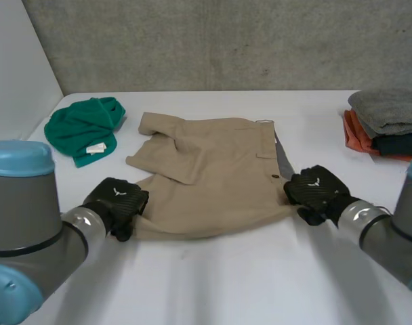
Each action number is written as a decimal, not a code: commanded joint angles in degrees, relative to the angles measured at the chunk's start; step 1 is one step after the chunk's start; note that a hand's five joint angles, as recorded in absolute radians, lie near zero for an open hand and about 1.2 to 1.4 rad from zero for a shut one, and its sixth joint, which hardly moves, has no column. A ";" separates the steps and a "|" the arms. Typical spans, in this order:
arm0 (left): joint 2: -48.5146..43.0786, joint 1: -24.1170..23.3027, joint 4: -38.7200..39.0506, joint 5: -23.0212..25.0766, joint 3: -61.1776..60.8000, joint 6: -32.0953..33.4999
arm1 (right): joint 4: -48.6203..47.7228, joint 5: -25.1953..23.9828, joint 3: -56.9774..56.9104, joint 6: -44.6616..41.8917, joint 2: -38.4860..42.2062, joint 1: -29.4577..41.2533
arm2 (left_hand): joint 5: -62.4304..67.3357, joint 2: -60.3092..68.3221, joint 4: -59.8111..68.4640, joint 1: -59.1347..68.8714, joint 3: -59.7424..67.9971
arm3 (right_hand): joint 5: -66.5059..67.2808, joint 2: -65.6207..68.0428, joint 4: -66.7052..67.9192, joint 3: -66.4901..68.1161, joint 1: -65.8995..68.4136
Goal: Fold the laundry.
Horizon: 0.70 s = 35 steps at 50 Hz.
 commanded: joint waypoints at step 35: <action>-41.75 -1.40 -9.72 -3.69 76.22 2.68 | -5.99 19.28 -35.05 6.30 17.04 4.70 | 13.89 11.67 11.69 14.46 12.31 | 12.60 12.56 11.86 12.28 17.57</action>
